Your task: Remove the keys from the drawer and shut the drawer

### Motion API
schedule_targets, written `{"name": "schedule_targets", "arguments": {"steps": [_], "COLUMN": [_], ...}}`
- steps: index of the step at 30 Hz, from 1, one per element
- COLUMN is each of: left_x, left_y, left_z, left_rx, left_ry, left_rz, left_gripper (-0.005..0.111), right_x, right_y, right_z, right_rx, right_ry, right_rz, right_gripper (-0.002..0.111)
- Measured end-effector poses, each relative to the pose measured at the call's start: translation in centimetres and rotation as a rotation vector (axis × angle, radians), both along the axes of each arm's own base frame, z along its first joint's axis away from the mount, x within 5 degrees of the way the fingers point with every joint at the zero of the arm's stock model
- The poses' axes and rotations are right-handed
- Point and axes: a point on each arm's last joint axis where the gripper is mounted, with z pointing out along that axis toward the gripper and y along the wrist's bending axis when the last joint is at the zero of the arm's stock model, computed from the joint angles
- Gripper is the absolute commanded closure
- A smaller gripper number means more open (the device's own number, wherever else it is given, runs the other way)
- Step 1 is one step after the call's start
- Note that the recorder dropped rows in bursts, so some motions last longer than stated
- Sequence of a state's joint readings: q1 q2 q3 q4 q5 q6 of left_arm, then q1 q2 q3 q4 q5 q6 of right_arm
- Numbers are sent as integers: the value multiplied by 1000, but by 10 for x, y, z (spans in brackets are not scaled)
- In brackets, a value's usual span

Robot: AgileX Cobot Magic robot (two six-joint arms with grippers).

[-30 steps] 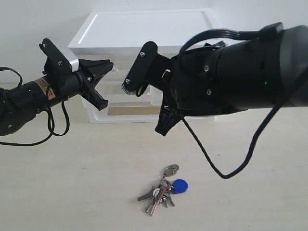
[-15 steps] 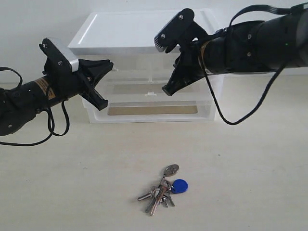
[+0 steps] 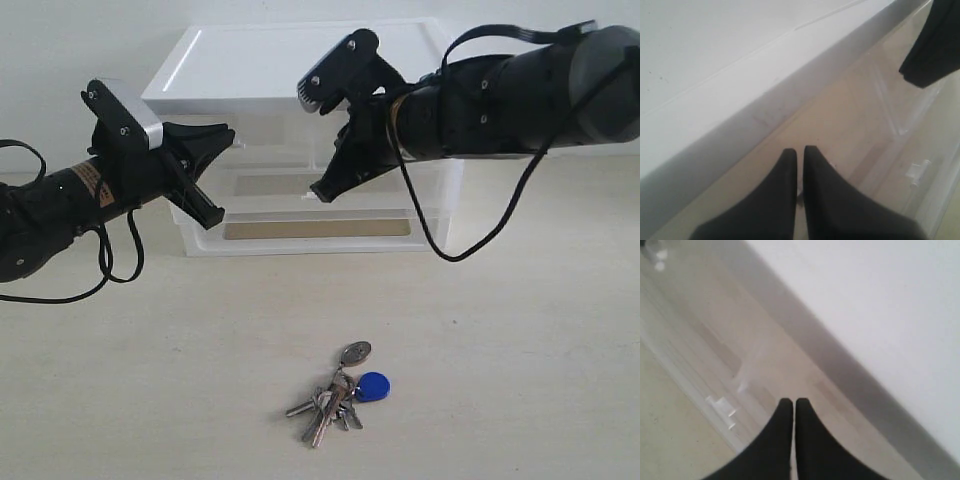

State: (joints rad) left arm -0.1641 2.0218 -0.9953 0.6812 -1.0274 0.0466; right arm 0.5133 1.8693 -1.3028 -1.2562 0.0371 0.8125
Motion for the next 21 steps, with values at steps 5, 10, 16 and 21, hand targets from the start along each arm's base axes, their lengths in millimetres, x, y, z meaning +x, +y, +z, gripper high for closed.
{"name": "schedule_targets", "arguments": {"steps": [5,10,16,21], "left_x": [0,0,0,-1], "left_y": [0,0,0,1], "left_z": [0,0,0,1], "left_rx": [0,0,-1,-22], "left_ry": [0,0,1,23], "left_rz": [0,0,-6,-15], "left_gripper": [102,102,102,102], "right_x": [-35,-70,-110,-149], "right_y": [2,-6,-32,-58], "right_z": [16,15,25,55], "right_rx": [16,7,27,106], "right_ry": [-7,21,14,-63], "right_rz": [46,84,84,74], "right_gripper": [108,108,108,108]}}
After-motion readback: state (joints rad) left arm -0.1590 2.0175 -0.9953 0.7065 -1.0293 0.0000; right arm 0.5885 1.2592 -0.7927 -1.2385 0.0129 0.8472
